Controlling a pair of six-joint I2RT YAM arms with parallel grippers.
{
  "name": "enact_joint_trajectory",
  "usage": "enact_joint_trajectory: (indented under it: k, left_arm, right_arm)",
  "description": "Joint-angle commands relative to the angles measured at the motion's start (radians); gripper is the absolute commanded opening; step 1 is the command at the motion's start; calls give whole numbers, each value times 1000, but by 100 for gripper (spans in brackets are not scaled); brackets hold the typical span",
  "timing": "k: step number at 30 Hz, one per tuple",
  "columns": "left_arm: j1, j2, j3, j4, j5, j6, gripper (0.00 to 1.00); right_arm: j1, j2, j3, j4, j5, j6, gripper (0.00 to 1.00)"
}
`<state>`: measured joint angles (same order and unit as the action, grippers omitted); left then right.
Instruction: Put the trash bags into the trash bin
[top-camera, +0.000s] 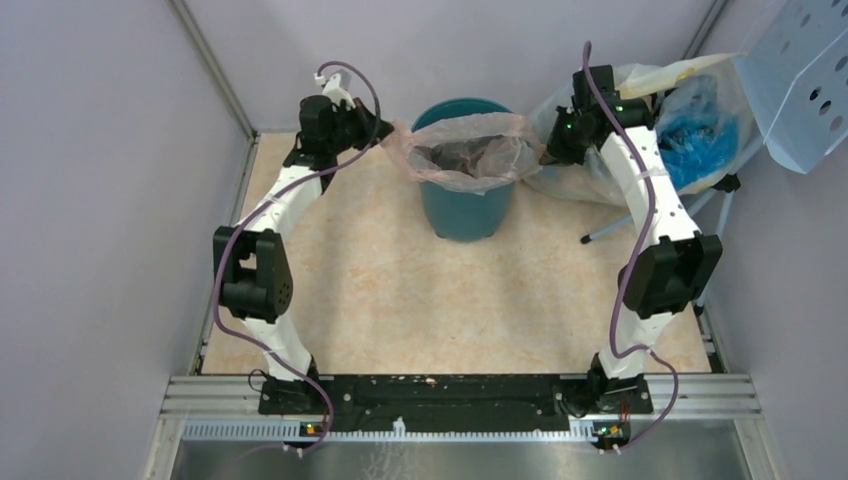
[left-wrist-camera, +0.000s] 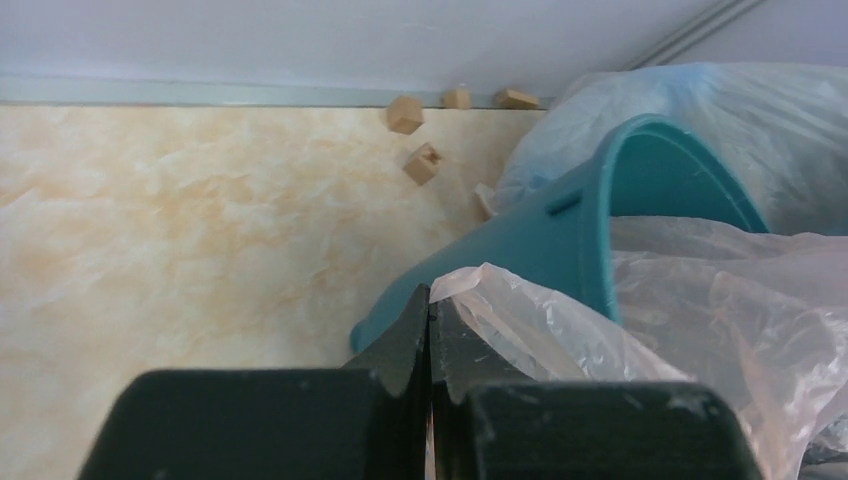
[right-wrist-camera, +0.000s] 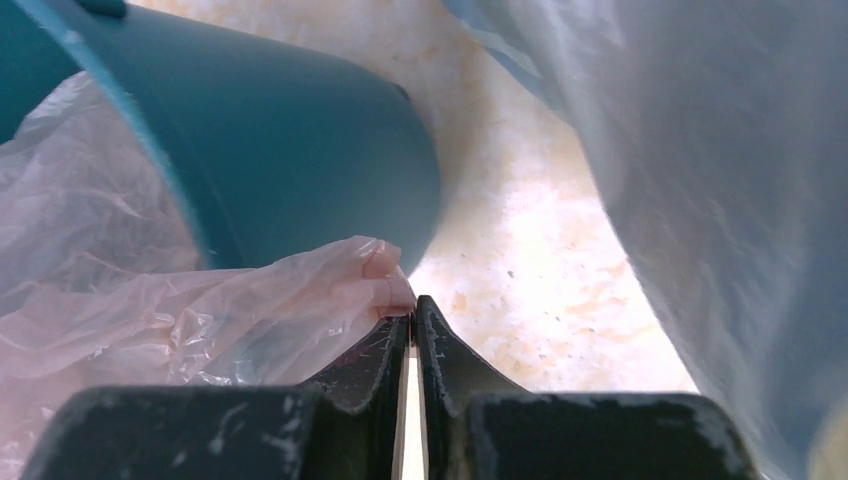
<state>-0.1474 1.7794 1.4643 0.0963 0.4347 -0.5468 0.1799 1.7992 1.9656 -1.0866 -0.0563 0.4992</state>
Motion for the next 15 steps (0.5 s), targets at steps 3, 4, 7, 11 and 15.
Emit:
enact_joint_trajectory:
  k: [3, 4, 7, 11, 15]
  left_arm:
    - [-68, 113, 147, 113, 146, -40, 0]
    - [-74, 122, 149, 128, 159, -54, 0]
    - [-79, 136, 144, 179, 201, -94, 0]
    - [-80, 133, 129, 227, 291, -123, 0]
    - [-80, 70, 16, 328, 375, -169, 0]
  right_arm:
    - [-5, 37, 20, 119, -168, -18, 12]
    - [-5, 38, 7, 133, -191, -21, 13]
    - [-2, 19, -51, 207, -268, -29, 17]
    - [26, -45, -150, 275, -296, -46, 19]
    - [67, -127, -267, 313, -323, -34, 19]
